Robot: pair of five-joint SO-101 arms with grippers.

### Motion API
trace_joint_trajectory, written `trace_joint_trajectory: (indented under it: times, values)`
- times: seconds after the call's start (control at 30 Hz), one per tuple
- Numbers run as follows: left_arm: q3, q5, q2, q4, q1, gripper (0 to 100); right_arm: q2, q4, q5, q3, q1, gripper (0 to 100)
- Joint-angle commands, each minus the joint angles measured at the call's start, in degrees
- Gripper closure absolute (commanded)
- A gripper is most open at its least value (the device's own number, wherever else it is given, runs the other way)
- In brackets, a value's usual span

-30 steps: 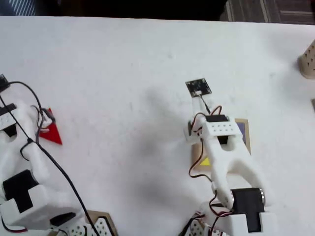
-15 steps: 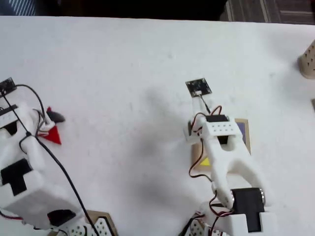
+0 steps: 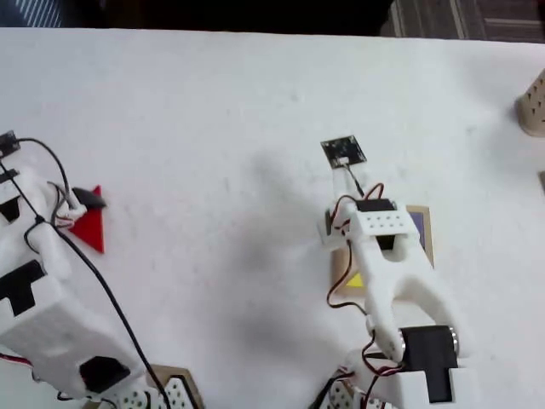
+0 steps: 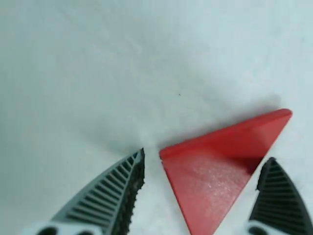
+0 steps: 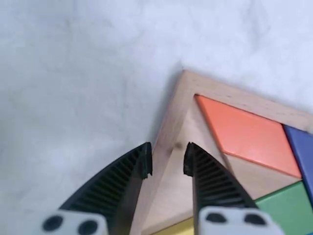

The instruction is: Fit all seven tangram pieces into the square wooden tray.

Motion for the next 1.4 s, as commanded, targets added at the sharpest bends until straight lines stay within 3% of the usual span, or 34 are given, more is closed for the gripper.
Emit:
trace_joint_trajectory:
  times: [0.0,0.2,0.73,0.97,1.37]
  values:
    - [-3.16,-3.78,-0.48,-1.67,1.19,63,-0.31,-1.01,0.79,-0.26,-0.57,88.6]
    - [-2.90,-7.56,-0.31,-2.11,1.36,63,-0.31,-1.01,0.79,-0.26,-0.48,88.6]
    - [1.93,-9.32,-0.40,-4.57,5.05,64,-0.31,-1.01,0.53,-0.26,-0.40,88.6]
    - [1.93,-14.59,-0.48,-4.48,5.49,75,-0.31,-1.01,0.53,-0.26,-0.40,88.6]
    - [1.85,-15.65,-0.66,-1.14,5.49,75,-0.22,-1.10,0.70,-0.26,-0.40,88.6]
